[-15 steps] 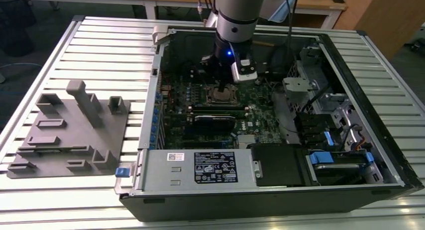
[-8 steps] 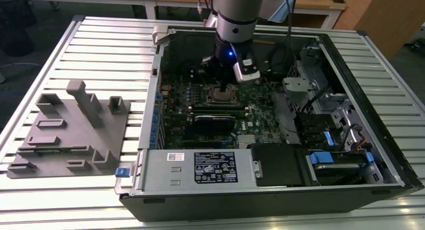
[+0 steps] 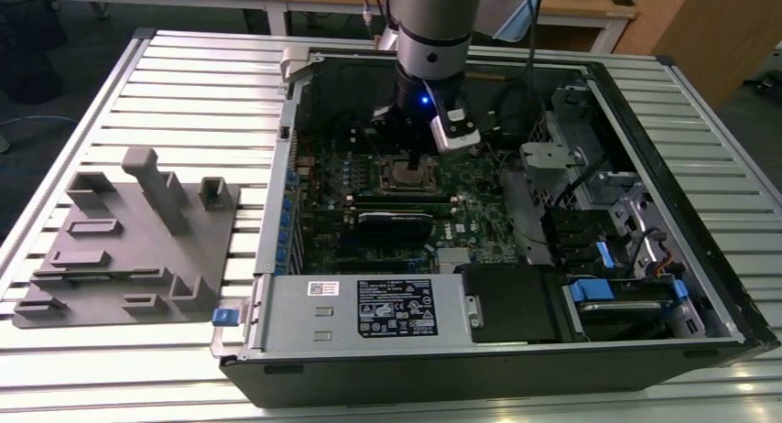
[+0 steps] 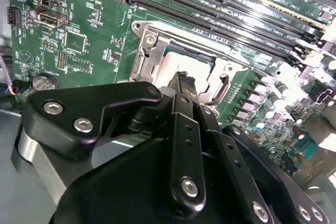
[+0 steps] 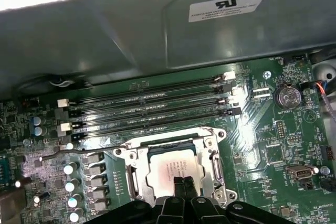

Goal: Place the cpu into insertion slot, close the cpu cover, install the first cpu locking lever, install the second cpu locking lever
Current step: 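Close the cpu cover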

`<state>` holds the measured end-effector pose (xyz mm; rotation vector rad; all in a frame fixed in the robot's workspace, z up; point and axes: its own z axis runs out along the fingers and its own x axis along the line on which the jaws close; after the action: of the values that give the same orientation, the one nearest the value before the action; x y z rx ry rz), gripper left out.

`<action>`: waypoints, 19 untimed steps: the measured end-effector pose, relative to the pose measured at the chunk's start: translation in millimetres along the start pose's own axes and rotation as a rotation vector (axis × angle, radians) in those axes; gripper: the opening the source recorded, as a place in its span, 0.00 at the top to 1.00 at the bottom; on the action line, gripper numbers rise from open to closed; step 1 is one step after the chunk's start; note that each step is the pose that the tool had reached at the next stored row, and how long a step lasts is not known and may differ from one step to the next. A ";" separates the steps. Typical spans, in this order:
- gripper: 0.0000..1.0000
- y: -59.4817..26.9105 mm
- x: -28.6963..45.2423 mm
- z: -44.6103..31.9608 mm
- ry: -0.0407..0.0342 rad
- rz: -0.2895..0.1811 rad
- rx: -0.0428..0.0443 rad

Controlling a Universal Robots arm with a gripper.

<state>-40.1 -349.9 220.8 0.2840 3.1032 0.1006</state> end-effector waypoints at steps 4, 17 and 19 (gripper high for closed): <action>0.89 -0.1 0.1 1.1 -0.0004 -0.051 -0.0016; 0.89 -0.6 3.2 2.9 0.0011 -0.114 0.0144; 0.89 0.1 3.5 3.3 0.0011 -0.114 0.0145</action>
<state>-43.5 -349.0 217.5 0.1067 3.1139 0.0759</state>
